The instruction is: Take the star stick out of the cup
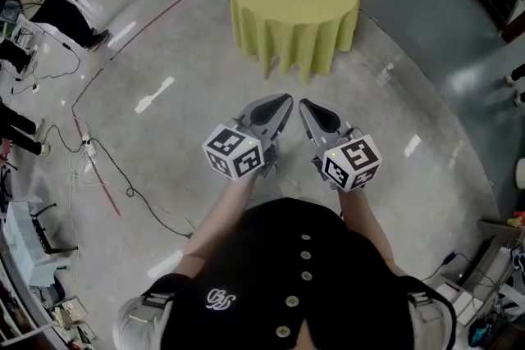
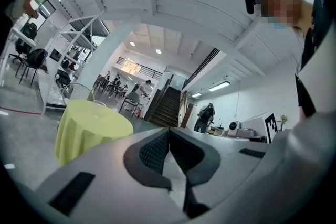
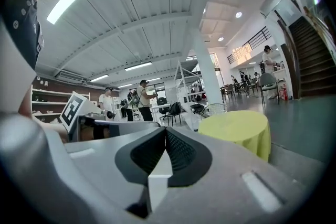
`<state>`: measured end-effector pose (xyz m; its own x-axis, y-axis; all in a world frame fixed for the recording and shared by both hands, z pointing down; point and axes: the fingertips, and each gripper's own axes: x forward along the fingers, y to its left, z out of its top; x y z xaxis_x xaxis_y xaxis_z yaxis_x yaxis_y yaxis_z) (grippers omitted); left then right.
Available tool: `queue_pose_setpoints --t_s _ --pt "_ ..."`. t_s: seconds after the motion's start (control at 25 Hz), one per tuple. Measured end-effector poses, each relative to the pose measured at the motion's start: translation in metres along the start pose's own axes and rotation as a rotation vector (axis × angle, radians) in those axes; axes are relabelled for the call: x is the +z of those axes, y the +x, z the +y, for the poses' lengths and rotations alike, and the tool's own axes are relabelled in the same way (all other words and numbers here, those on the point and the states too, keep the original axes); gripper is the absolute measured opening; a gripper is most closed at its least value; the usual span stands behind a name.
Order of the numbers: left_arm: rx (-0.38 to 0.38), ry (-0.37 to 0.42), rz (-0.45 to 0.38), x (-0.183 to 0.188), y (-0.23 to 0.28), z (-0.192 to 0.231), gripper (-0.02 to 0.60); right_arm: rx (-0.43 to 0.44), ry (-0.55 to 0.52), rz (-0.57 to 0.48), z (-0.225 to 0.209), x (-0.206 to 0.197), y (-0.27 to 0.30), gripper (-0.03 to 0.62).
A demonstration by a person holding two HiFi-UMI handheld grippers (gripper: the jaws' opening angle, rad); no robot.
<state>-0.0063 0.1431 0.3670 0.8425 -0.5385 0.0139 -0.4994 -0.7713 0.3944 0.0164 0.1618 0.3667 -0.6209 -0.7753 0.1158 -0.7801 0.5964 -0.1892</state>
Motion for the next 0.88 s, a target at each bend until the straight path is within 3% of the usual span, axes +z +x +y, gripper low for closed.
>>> queue_pose_setpoints --t_s 0.52,0.88 --pt "-0.046 0.03 -0.012 0.07 0.059 0.108 0.011 -0.064 0.031 -0.001 -0.079 0.039 0.115 0.003" --pt "-0.135 0.029 0.002 0.098 0.091 0.163 0.011 -0.081 0.045 -0.019 -0.112 0.055 0.176 0.003"
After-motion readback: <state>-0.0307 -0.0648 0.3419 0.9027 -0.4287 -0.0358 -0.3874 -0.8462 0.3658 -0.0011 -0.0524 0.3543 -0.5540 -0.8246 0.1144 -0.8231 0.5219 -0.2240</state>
